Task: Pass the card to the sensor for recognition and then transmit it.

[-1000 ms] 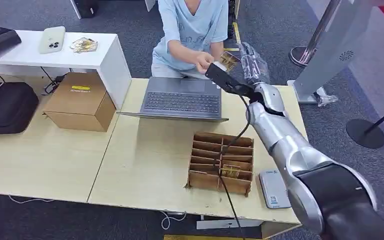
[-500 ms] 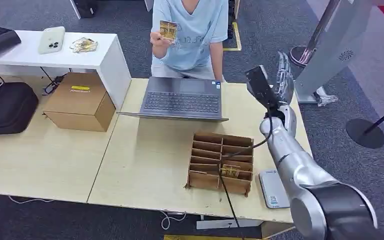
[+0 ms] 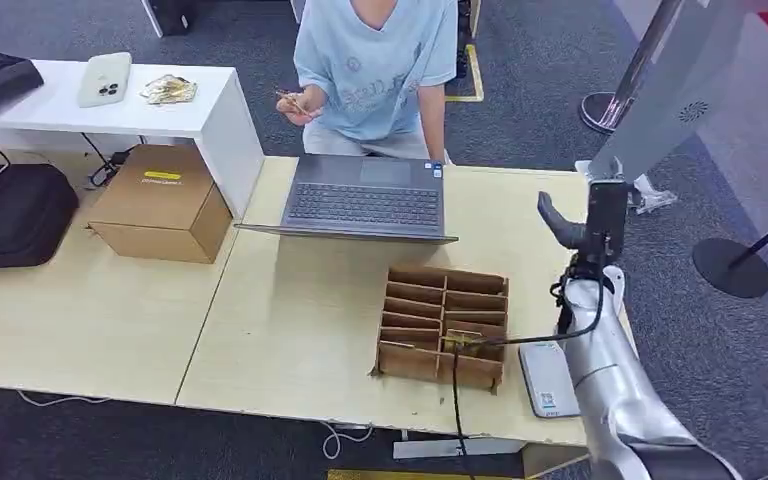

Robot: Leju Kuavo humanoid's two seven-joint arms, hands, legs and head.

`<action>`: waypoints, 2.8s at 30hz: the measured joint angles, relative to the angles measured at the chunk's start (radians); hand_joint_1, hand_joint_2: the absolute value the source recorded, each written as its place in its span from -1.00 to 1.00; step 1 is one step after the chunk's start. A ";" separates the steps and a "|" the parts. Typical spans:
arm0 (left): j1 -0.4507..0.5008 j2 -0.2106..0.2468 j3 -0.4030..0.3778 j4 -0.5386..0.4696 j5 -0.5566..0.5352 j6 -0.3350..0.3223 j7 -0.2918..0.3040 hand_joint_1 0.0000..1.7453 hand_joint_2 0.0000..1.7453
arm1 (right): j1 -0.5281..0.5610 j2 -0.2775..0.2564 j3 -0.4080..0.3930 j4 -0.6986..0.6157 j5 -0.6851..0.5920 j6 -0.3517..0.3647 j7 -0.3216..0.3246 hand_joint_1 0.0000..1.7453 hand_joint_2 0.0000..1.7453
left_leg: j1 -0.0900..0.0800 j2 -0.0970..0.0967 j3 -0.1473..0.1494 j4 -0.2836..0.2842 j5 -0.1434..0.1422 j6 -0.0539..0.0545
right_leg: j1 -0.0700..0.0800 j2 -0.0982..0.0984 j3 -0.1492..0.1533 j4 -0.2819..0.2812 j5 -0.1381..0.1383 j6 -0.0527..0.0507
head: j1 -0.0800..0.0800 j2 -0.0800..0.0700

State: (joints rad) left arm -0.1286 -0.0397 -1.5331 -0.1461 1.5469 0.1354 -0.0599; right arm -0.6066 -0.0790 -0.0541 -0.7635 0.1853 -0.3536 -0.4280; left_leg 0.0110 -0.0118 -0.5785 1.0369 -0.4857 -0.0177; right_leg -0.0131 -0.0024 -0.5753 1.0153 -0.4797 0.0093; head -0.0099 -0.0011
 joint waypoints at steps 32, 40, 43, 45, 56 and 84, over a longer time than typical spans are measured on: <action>0.009 0.000 0.003 0.000 0.024 0.000 -0.009 -1.00 -1.00 | 0.824 0.069 0.050 -1.055 1.056 0.092 0.446 -1.00 1.00 | 0.000 0.001 -0.001 -0.001 -0.001 -0.001 | 0.000 0.000 -0.002 0.000 -0.001 -0.001 | 0.000 0.000; 0.009 0.000 0.003 0.000 0.007 -0.010 0.007 -1.00 -1.00 | 0.876 0.076 0.125 -1.113 1.254 0.298 0.620 -1.00 1.00 | 0.000 0.001 -0.001 -0.001 -0.001 -0.001 | 0.000 0.001 -0.002 0.000 -0.001 -0.001 | 0.000 0.000; 0.009 0.000 0.003 0.000 0.006 -0.012 0.007 -1.00 -1.00 | 0.885 0.071 0.154 -1.123 1.271 0.339 0.658 -1.00 1.00 | 0.000 0.001 -0.001 -0.001 -0.001 -0.001 | 0.000 0.001 -0.002 0.000 -0.001 -0.001 | 0.000 0.000; 0.009 0.000 0.003 0.000 0.006 -0.013 0.007 -1.00 -1.00 | 0.889 0.064 0.168 -1.126 1.276 0.350 0.668 -1.00 1.00 | 0.000 0.001 -0.001 -0.001 -0.001 -0.001 | 0.000 0.001 -0.002 0.000 -0.001 -0.001 | 0.000 0.000; 0.008 0.000 0.003 0.000 0.009 -0.020 0.006 -1.00 -1.00 | 0.873 0.022 0.220 -1.123 1.236 0.337 0.676 -0.14 1.00 | 0.000 0.001 -0.001 -0.001 -0.001 -0.001 | 0.000 0.001 -0.002 0.000 -0.001 -0.001 | 0.000 0.000; 0.003 0.000 0.000 0.000 -0.004 -0.031 0.005 -1.00 -1.00 | 0.758 0.011 0.306 -0.932 1.135 0.329 0.645 0.04 1.00 | 0.000 0.001 -0.001 -0.001 -0.001 -0.001 | 0.000 0.001 -0.002 0.000 -0.001 -0.001 | 0.000 0.000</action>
State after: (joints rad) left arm -0.1254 -0.0401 -1.5335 -0.1461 1.5431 0.1049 -0.0553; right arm 0.1514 -0.0683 0.2518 -1.6956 1.3199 -0.0248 0.2171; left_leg 0.0111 -0.0109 -0.5799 1.0356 -0.4866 -0.0185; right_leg -0.0131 -0.0016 -0.5770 1.0153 -0.4811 0.0086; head -0.0095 -0.0011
